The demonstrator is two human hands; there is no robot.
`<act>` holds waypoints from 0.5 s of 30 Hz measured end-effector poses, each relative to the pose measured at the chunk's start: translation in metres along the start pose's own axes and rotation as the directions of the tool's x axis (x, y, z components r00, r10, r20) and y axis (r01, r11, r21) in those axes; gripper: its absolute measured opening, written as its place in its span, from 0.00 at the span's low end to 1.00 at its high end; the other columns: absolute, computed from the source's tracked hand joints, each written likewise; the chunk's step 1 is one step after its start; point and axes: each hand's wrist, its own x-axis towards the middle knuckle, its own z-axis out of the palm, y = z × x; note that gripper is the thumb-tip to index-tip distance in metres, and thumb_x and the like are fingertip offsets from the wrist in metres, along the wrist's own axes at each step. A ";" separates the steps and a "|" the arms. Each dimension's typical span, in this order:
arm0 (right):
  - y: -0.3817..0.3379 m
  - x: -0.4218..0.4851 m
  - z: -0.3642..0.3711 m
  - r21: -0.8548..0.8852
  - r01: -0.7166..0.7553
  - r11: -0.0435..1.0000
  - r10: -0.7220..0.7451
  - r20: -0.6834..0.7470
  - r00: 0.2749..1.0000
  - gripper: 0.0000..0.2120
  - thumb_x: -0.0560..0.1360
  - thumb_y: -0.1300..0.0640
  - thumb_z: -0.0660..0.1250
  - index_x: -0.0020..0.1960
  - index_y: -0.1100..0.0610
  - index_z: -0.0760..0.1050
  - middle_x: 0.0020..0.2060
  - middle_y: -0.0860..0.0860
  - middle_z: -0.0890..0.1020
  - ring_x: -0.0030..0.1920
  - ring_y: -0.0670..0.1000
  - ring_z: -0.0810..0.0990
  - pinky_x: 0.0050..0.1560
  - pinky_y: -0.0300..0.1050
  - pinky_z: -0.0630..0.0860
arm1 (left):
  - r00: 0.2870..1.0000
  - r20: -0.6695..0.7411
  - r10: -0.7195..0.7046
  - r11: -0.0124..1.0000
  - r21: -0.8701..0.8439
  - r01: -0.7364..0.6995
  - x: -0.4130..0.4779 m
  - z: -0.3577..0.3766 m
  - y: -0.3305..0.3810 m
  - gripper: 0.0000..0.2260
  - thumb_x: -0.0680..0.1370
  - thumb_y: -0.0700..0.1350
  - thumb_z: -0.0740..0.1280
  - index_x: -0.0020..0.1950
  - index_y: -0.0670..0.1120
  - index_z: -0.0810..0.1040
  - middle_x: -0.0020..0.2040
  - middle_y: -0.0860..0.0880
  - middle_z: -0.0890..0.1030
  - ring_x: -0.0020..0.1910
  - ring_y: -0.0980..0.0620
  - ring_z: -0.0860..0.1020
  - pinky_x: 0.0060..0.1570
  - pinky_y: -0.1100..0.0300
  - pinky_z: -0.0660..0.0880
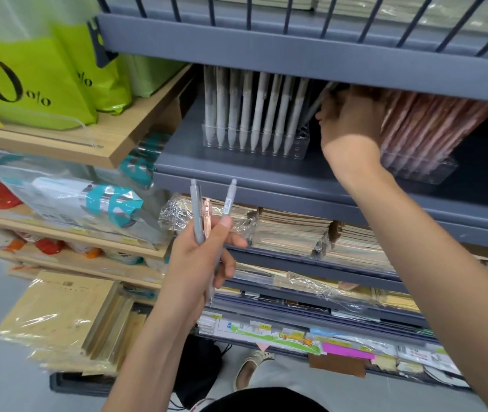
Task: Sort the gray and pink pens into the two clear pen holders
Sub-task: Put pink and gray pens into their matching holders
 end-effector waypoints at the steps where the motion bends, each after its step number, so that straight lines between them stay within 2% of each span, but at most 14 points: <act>1: 0.001 0.005 0.004 -0.009 0.010 1.000 -0.010 0.003 1.000 0.15 0.82 0.55 0.56 0.58 0.63 0.76 0.53 0.62 0.82 0.56 0.63 0.78 0.58 0.51 0.73 | 1.000 -0.006 -0.002 1.000 -0.002 0.002 -0.001 0.000 0.000 0.14 0.77 0.54 0.67 0.52 0.43 0.76 0.40 0.46 0.84 0.22 0.52 0.72 0.18 0.65 0.65; 4: -0.003 0.010 0.006 -0.036 0.025 0.999 -0.023 0.041 0.999 0.15 0.82 0.54 0.57 0.61 0.64 0.73 0.55 0.62 0.81 0.56 0.62 0.79 0.57 0.49 0.74 | 1.000 -0.017 -0.004 1.000 0.008 0.004 -0.005 -0.001 -0.001 0.17 0.77 0.55 0.66 0.54 0.42 0.79 0.41 0.45 0.85 0.23 0.52 0.72 0.18 0.65 0.65; 8: -0.006 0.016 0.010 -0.022 -0.013 1.000 0.016 0.122 0.992 0.15 0.82 0.56 0.57 0.63 0.63 0.70 0.56 0.62 0.80 0.53 0.63 0.81 0.56 0.56 0.78 | 0.999 -0.031 0.015 0.999 0.032 -0.014 -0.010 -0.001 -0.002 0.16 0.80 0.54 0.64 0.55 0.41 0.79 0.42 0.46 0.85 0.21 0.54 0.68 0.18 0.65 0.63; 11: -0.005 0.017 0.010 -0.040 -0.005 0.999 0.012 0.167 0.986 0.15 0.81 0.58 0.56 0.65 0.62 0.69 0.56 0.63 0.80 0.54 0.63 0.81 0.56 0.57 0.77 | 0.998 -0.049 0.034 0.999 0.042 -0.032 -0.014 0.002 -0.002 0.13 0.81 0.51 0.64 0.51 0.42 0.79 0.41 0.45 0.84 0.21 0.53 0.66 0.18 0.65 0.62; 15: -0.002 0.017 0.010 -0.005 -0.011 1.000 0.011 0.177 0.984 0.14 0.80 0.58 0.57 0.62 0.62 0.71 0.52 0.63 0.82 0.51 0.63 0.82 0.54 0.56 0.78 | 0.997 -0.048 0.065 0.997 0.038 -0.063 -0.018 0.009 -0.003 0.11 0.82 0.48 0.64 0.54 0.39 0.73 0.43 0.42 0.84 0.20 0.53 0.66 0.17 0.65 0.62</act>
